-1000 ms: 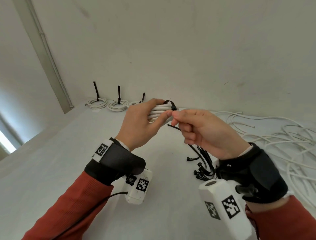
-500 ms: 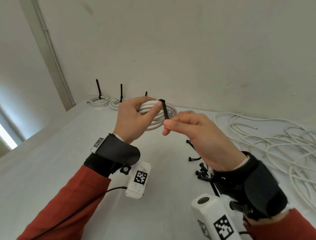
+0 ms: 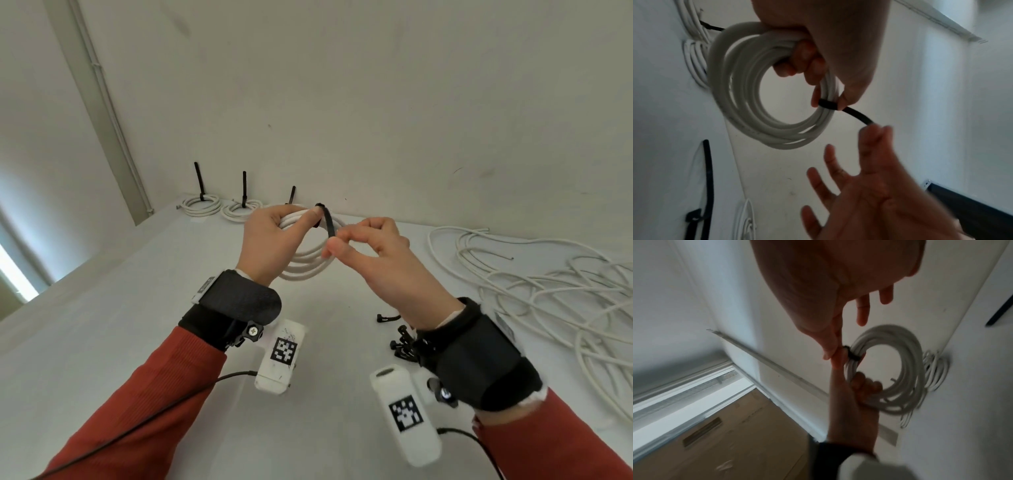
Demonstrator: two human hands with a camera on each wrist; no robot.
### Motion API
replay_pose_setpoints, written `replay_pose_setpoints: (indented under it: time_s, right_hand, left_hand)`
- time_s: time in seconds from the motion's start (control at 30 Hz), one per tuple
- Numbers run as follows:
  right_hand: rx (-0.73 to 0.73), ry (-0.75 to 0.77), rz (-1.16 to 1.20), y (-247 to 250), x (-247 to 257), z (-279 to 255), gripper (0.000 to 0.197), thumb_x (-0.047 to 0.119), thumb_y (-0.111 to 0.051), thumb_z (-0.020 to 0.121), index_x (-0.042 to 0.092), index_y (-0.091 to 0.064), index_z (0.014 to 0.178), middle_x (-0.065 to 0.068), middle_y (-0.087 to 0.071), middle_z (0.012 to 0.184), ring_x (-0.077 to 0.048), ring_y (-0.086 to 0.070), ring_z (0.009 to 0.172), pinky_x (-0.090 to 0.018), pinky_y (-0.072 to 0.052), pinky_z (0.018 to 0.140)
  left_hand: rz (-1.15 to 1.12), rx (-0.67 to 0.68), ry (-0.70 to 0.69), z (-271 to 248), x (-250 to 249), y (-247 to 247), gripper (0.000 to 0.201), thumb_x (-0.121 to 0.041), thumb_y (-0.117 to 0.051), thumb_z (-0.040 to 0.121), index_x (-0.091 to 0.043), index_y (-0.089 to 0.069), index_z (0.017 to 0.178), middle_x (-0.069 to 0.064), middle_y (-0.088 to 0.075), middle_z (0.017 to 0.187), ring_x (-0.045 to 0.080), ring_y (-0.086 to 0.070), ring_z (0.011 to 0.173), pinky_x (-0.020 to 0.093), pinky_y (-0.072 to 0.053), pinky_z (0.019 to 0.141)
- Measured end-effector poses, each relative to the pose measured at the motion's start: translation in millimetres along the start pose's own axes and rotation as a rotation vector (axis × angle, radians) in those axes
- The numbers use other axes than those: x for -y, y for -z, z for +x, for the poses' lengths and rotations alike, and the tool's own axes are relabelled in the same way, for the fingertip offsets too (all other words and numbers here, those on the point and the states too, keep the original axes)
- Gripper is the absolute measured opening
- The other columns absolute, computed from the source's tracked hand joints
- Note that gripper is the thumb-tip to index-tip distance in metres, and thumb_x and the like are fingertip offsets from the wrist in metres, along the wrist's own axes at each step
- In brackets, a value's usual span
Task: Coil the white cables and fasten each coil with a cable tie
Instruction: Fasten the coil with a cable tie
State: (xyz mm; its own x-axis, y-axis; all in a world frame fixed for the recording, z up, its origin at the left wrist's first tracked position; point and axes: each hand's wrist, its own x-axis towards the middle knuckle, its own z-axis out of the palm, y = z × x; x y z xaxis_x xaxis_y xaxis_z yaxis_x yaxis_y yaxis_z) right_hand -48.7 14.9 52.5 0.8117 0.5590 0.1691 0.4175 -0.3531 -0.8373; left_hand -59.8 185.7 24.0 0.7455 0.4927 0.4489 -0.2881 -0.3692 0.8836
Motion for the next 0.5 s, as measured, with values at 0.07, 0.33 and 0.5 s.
replay_pose_setpoints:
  time_s: [0.07,0.33,0.5]
  right_hand:
    - [0.01,-0.012,-0.008,7.3,-8.1,8.8,0.029,0.05,-0.067,0.08,0.049,-0.056,0.106,0.011,-0.034,0.127,-0.011,-0.027,0.128,-0.034,-0.031,0.103]
    - [0.168,-0.282,0.381,6.3,-36.1,61.3,0.044,0.011,-0.068,0.087,0.009,-0.047,0.126,-0.018,-0.063,0.11,-0.023,-0.066,0.085,-0.038,-0.058,0.083]
    - [0.078,-0.384,0.604,11.1,-49.2,103.8,0.009,-0.008,-0.058,0.088,0.0,-0.056,0.092,-0.02,-0.061,0.091,-0.028,-0.064,0.072,-0.034,-0.061,0.063]
  left_hand:
    - [-0.032,0.042,0.166,4.3,3.9,-0.2,0.022,-0.039,-0.067,0.084,-0.025,-0.073,0.067,-0.014,-0.046,0.047,0.006,-0.043,0.049,0.024,-0.039,0.054]
    - [-0.492,0.273,0.593,35.6,24.4,-12.9,0.025,-0.038,-0.054,0.094,-0.015,-0.059,0.086,-0.002,-0.031,0.059,0.009,-0.029,0.041,0.023,-0.043,0.048]
    - [-0.507,0.19,0.74,71.9,46.0,-30.5,0.025,-0.024,-0.043,0.1,-0.006,-0.055,0.088,0.006,-0.053,0.076,0.014,-0.05,0.058,0.025,-0.046,0.057]
